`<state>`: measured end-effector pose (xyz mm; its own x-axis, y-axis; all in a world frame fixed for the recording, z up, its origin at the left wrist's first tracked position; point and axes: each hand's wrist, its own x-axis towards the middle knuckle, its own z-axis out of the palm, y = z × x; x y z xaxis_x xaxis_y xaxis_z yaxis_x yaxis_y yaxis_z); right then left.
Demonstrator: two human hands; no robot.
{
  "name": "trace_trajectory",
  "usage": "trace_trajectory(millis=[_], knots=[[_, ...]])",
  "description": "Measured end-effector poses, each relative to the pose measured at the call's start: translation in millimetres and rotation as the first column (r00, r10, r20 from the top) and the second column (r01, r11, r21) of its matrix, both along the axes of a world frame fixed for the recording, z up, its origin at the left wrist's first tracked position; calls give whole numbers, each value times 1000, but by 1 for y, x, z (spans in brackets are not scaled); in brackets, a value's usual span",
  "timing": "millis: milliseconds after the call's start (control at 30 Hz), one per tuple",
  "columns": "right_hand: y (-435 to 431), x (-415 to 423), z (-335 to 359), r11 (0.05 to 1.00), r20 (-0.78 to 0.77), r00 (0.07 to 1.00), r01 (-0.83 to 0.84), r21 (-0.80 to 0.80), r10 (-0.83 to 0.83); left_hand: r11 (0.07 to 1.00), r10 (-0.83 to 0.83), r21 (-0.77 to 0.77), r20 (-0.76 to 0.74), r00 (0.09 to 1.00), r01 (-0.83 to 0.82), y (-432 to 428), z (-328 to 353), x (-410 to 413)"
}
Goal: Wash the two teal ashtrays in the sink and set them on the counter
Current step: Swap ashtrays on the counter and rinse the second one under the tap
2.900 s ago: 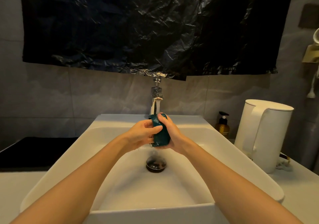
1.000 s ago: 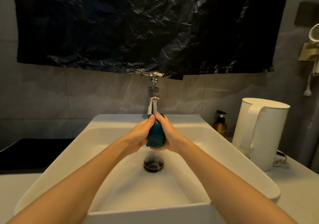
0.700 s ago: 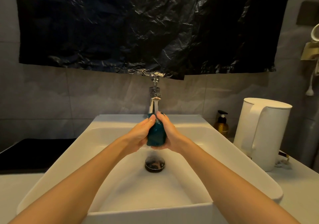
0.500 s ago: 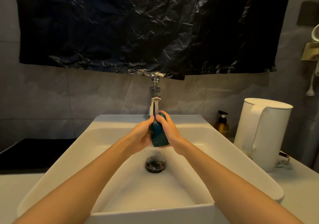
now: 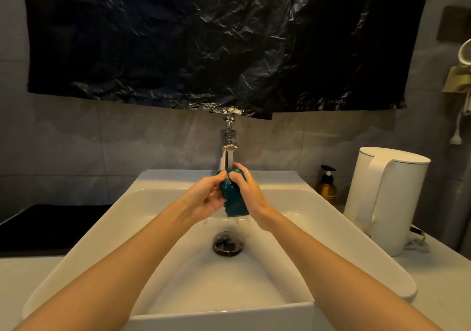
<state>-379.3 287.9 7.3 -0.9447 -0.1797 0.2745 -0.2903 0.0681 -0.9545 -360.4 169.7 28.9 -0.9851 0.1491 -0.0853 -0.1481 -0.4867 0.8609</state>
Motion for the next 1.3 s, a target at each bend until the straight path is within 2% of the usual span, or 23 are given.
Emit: trace_trajectory(millis=[167, 233, 400, 500, 567, 667, 800, 900, 1000, 1133, 1233, 1300], knots=[[-3, -3, -7, 994, -166, 986, 11, 110, 7, 999, 31, -43, 15, 999, -31, 0, -3, -1], [-4, -1, -5, 998, -114, 993, -2, 68, 10, 998, 25, -62, -10, 1000, -25, 1, -3, 0], [-4, -2, 2, 998, 144, 989, -31, -52, 38, 981, -27, -195, -94, 995, 9, 3, -5, 0], [0, -2, 7, 997, 349, 936, -15, -79, 42, 948, -77, -316, -139, 987, 30, 4, -10, -1], [5, -4, 8, 996, 428, 902, -29, -82, 62, 920, -122, -388, -163, 979, 50, 5, -13, 0], [7, -6, 8, 997, 423, 903, -49, -64, 72, 910, -143, -410, -170, 975, 62, 7, -14, 1], [6, -9, 5, 992, 466, 880, -39, -117, 90, 918, -123, -394, -164, 979, 49, 5, -14, 0], [7, -10, 4, 988, 378, 917, -85, -125, 127, 921, -144, -385, -188, 972, 62, 0, -13, 1], [2, -7, 6, 990, 333, 938, -59, -130, 99, 908, -161, -416, -224, 961, 55, -1, -12, 1], [1, -8, 6, 987, 451, 890, 1, -160, 72, 877, -178, -478, -240, 954, 44, 2, -14, 2], [6, -9, 4, 974, 532, 829, -64, -215, 172, 883, -205, -465, -258, 944, 64, -1, -17, 2], [6, -7, 4, 968, 507, 837, -97, -231, 205, 887, -221, -456, -277, 935, 74, -5, -18, 2]])
